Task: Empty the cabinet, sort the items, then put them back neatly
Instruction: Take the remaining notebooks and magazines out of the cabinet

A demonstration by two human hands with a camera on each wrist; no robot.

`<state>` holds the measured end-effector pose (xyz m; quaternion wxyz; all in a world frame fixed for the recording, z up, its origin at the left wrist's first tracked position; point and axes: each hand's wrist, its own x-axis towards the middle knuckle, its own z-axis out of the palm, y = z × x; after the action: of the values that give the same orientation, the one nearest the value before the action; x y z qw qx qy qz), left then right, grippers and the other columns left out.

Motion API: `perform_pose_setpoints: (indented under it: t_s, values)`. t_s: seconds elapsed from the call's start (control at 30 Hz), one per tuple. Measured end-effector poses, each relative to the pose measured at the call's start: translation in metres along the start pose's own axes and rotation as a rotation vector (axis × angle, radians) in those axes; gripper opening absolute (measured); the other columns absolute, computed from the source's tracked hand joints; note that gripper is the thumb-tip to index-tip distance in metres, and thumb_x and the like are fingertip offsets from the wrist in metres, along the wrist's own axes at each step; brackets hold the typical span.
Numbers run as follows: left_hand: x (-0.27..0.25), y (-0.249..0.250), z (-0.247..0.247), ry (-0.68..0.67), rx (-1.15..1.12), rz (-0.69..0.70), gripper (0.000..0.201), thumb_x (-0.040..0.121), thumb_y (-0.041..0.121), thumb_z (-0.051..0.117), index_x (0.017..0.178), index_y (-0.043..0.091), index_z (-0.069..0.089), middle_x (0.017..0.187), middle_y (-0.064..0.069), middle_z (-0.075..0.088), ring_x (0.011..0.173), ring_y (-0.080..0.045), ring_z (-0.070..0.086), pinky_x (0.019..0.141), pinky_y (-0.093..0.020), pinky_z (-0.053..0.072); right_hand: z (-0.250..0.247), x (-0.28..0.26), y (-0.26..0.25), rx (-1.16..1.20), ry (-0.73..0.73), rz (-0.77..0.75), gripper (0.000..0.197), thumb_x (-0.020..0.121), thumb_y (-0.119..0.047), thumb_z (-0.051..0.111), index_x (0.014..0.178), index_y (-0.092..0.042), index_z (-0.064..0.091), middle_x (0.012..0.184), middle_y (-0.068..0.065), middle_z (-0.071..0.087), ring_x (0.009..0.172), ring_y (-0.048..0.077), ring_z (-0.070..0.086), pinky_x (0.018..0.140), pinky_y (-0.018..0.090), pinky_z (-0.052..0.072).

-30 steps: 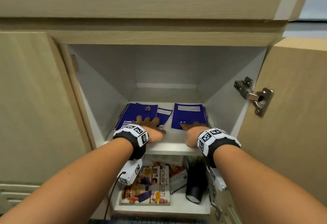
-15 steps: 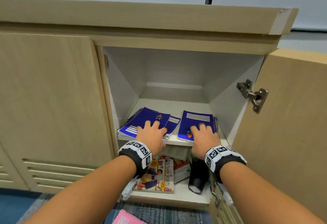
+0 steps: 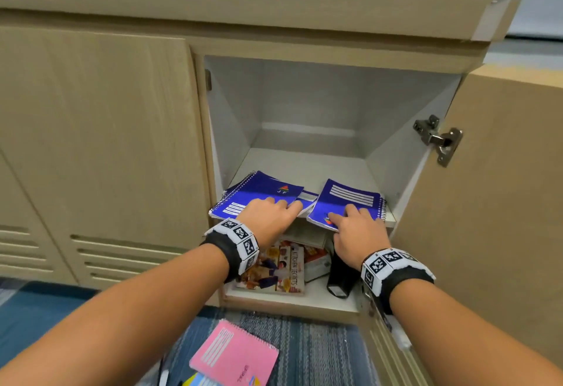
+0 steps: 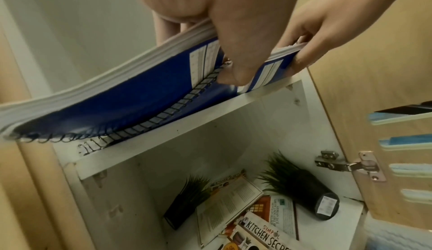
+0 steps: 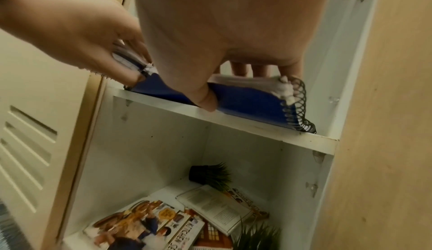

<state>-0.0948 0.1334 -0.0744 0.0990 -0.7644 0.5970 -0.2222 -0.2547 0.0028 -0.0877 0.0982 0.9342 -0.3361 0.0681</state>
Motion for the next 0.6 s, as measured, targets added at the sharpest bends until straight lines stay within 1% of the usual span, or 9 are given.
perform_pose_setpoints:
  t_s: [0.07, 0.13, 0.23, 0.3, 0.37, 0.43, 0.5, 0.53, 0.6]
  values:
    - [-0.014, 0.004, -0.011, 0.022, 0.016, 0.008, 0.043, 0.096, 0.02, 0.052, 0.136, 0.017, 0.036, 0.114, -0.007, 0.063, 0.094, -0.033, 0.062, 0.058, -0.037, 0.03, -0.002, -0.021, 0.0, 0.003, 0.022, -0.031, 0.046, 0.094, -0.034, 0.045, 0.14, -0.031, 0.044, 0.126, 0.006, 0.049, 0.114, 0.029, 0.049, 0.086, 0.043, 0.046]
    - [-0.034, 0.005, -0.022, 0.046, -0.022, 0.024, 0.042, 0.096, 0.023, 0.053, 0.135, 0.016, 0.039, 0.109, -0.009, 0.065, 0.09, -0.035, 0.064, 0.056, -0.037, 0.031, 0.001, -0.045, -0.001, -0.005, 0.031, -0.102, 0.046, 0.094, -0.038, 0.046, 0.138, -0.027, 0.046, 0.121, 0.005, 0.052, 0.107, 0.028, 0.053, 0.075, 0.039, 0.049]
    - [-0.072, 0.002, -0.027, 0.139, -0.071, 0.117, 0.042, 0.086, 0.021, 0.066, 0.118, 0.015, 0.041, 0.088, -0.01, 0.068, 0.068, -0.033, 0.065, 0.045, -0.032, 0.033, 0.013, -0.081, -0.002, 0.042, 0.026, -0.257, 0.044, 0.093, -0.039, 0.048, 0.133, -0.023, 0.052, 0.112, 0.003, 0.057, 0.098, 0.027, 0.059, 0.062, 0.037, 0.051]
    - [-0.098, 0.004, -0.02, 0.217, -0.073, 0.151, 0.041, 0.082, 0.018, 0.071, 0.108, 0.016, 0.04, 0.08, -0.009, 0.066, 0.061, -0.033, 0.064, 0.04, -0.032, 0.038, 0.016, -0.092, -0.004, 0.041, -0.06, -0.373, 0.041, 0.093, -0.038, 0.046, 0.131, -0.024, 0.053, 0.111, 0.002, 0.058, 0.098, 0.027, 0.061, 0.065, 0.037, 0.051]
    - [-0.122, 0.008, -0.015, 0.241, -0.106, 0.149, 0.034, 0.083, 0.02, 0.068, 0.104, 0.017, 0.042, 0.078, -0.007, 0.066, 0.061, -0.032, 0.065, 0.04, -0.033, 0.041, 0.018, -0.096, -0.009, 0.052, -0.174, -0.422, 0.036, 0.094, -0.039, 0.043, 0.125, -0.025, 0.056, 0.111, 0.002, 0.06, 0.099, 0.026, 0.063, 0.071, 0.036, 0.051]
    - [-0.143, 0.01, -0.006, 0.182, -0.184, 0.119, 0.025, 0.085, 0.025, 0.057, 0.103, 0.017, 0.042, 0.075, -0.007, 0.066, 0.058, -0.031, 0.064, 0.039, -0.033, 0.043, 0.023, -0.098, -0.019, 0.106, -0.354, -0.411, 0.035, 0.091, -0.04, 0.042, 0.117, -0.023, 0.06, 0.113, 0.006, 0.066, 0.1, 0.027, 0.064, 0.081, 0.037, 0.054]
    - [-0.165, 0.012, 0.011, 0.051, -0.272, 0.076, 0.026, 0.083, 0.032, 0.049, 0.104, 0.018, 0.04, 0.071, -0.008, 0.066, 0.054, -0.031, 0.064, 0.041, -0.032, 0.043, 0.033, -0.102, -0.032, 0.083, -0.551, -0.406, 0.035, 0.091, -0.036, 0.047, 0.116, -0.019, 0.063, 0.115, 0.01, 0.067, 0.105, 0.029, 0.063, 0.088, 0.036, 0.053]
    - [-0.175, 0.015, 0.023, -0.04, -0.289, 0.046, 0.028, 0.083, 0.03, 0.049, 0.107, 0.019, 0.041, 0.071, -0.009, 0.068, 0.057, -0.033, 0.066, 0.044, -0.032, 0.043, 0.039, -0.105, -0.038, 0.053, -0.617, -0.417, 0.033, 0.092, -0.033, 0.05, 0.117, -0.017, 0.065, 0.116, 0.01, 0.067, 0.107, 0.029, 0.063, 0.09, 0.036, 0.052]
    - [-0.19, 0.023, 0.047, -0.234, -0.225, -0.022, 0.032, 0.089, 0.027, 0.05, 0.118, 0.019, 0.044, 0.082, -0.011, 0.071, 0.073, -0.036, 0.069, 0.056, -0.035, 0.046, 0.052, -0.11, -0.049, -0.004, -0.679, -0.45, 0.031, 0.09, -0.03, 0.054, 0.115, -0.015, 0.067, 0.114, 0.011, 0.069, 0.106, 0.03, 0.063, 0.089, 0.035, 0.053]
